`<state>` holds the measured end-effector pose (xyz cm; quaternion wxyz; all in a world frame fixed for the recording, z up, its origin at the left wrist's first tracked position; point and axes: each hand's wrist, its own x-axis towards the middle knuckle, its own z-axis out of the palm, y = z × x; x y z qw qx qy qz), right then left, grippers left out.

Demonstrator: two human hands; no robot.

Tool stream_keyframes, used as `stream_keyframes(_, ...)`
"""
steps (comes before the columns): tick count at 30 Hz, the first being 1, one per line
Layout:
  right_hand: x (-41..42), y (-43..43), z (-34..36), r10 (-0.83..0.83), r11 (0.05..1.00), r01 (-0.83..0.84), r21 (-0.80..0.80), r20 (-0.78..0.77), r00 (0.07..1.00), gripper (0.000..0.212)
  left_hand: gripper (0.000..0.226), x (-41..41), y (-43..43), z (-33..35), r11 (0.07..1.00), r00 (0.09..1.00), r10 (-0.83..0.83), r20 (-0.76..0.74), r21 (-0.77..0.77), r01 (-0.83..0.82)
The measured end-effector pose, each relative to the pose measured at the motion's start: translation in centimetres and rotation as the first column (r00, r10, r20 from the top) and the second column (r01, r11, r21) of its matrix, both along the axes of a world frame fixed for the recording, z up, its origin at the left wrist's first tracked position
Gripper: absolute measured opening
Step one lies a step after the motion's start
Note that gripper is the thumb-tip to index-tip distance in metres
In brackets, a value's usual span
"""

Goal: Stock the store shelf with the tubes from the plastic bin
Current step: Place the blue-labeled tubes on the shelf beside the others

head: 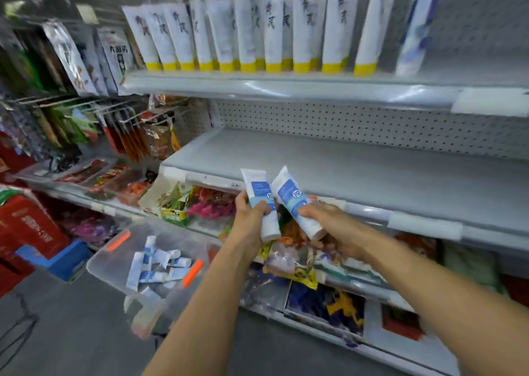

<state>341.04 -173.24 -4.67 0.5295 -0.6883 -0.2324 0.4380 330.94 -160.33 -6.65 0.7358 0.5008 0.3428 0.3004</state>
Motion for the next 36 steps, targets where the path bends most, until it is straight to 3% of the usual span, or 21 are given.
stream_keyframes(9,4.0,-11.7,10.7,-0.135,0.961,0.085,0.264,0.180,0.974,0.027,0.020,5.0,-9.4,9.8,0.916,0.965,-0.263,0.001,0.315,0.249)
stream_keyframes(16,8.3,-13.6,17.1,-0.357,0.842,0.210,0.497,0.220,0.908,0.024,0.016,10.0,-11.7,16.6,0.866,0.966,-0.253,0.045,0.456,0.205)
stream_keyframes(20,12.2,-12.7,20.3,-0.492,0.831,0.277,0.483,0.405,0.771,0.016,0.022,13.0,-11.3,18.9,0.873,0.966,-0.228,0.120,0.464,0.148)
stream_keyframes(24,17.3,-11.4,22.2,-0.525,0.840,0.346,0.418,0.460,0.716,0.033,0.028,15.6,-10.4,20.3,0.781,0.978,-0.198,0.068,0.614,0.115)
stream_keyframes(28,21.4,-10.0,22.8,-0.565,0.818,0.380,0.432,0.477,0.674,0.033,0.025,17.7,-8.8,20.9,0.661,0.984,-0.170,0.047,0.746,0.079)
stream_keyframes(36,27.7,-5.7,21.9,-0.548,0.832,0.452,0.321,0.602,0.581,0.050,0.035,21.1,-6.5,20.6,0.597,0.981,-0.185,0.048,0.799,0.073)
